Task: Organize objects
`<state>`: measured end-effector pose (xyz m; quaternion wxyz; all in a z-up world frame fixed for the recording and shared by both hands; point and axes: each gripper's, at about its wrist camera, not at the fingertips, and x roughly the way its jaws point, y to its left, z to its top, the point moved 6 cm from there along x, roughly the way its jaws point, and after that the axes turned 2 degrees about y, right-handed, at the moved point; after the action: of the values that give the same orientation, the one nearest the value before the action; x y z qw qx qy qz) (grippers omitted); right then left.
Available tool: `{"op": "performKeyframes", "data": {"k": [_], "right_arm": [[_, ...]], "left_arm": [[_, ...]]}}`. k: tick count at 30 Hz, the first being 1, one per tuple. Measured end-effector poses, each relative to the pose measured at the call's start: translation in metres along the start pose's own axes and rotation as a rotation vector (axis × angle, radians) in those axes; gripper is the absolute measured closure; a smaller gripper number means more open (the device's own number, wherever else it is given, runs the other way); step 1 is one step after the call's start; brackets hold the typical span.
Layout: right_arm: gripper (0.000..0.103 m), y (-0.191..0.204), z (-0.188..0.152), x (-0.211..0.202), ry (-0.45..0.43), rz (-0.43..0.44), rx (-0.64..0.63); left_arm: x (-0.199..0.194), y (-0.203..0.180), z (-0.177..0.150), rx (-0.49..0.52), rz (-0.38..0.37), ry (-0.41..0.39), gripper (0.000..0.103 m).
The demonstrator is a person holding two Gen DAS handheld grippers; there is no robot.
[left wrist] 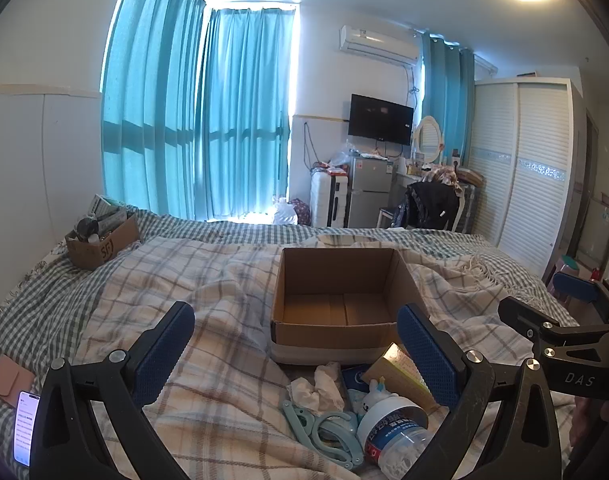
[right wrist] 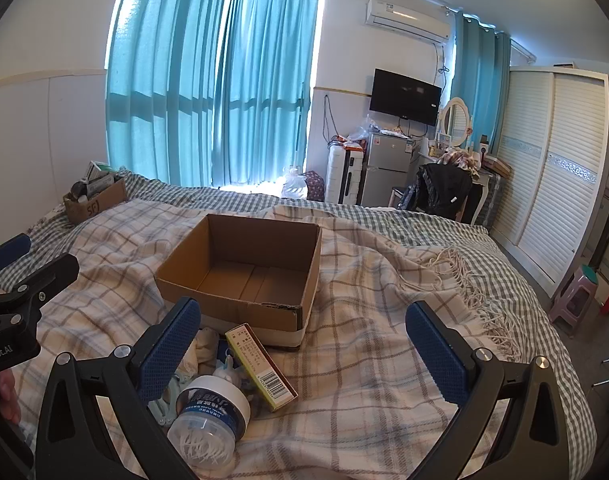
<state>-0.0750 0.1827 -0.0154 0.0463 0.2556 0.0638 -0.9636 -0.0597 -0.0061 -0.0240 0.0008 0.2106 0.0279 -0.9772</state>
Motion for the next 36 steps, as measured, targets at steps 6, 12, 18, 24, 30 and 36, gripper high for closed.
{"op": "performKeyframes", "data": {"k": [6,12,18,24,30,36], "right_arm": [[0.000,0.0006,0.0001,-0.0001,0.002,0.001,-0.001],[0.000,0.0012,-0.0009,0.0002,0.002,0.003,-0.001],[0.000,0.0012,-0.0013,0.0006,0.002,0.006,-0.001],[0.000,0.0016,-0.0018,0.0007,0.004,0.007,-0.005],[0.000,0.0020,-0.0018,0.0008,0.004,0.008,-0.005],[0.000,0.0030,-0.0020,0.0007,0.005,0.009,-0.007]], "left_arm": [[-0.0002,0.0002,-0.0001,0.000,-0.002,0.001,0.000],[0.0008,-0.0009,-0.0008,0.003,-0.003,0.003,0.000],[0.0013,-0.0011,-0.0013,0.002,-0.004,0.003,0.000],[0.0019,-0.0015,-0.0021,0.005,-0.004,0.004,0.000],[0.0019,-0.0021,-0.0032,0.005,-0.003,0.006,0.000],[0.0021,-0.0026,-0.0035,0.005,-0.003,0.006,0.000]]}}
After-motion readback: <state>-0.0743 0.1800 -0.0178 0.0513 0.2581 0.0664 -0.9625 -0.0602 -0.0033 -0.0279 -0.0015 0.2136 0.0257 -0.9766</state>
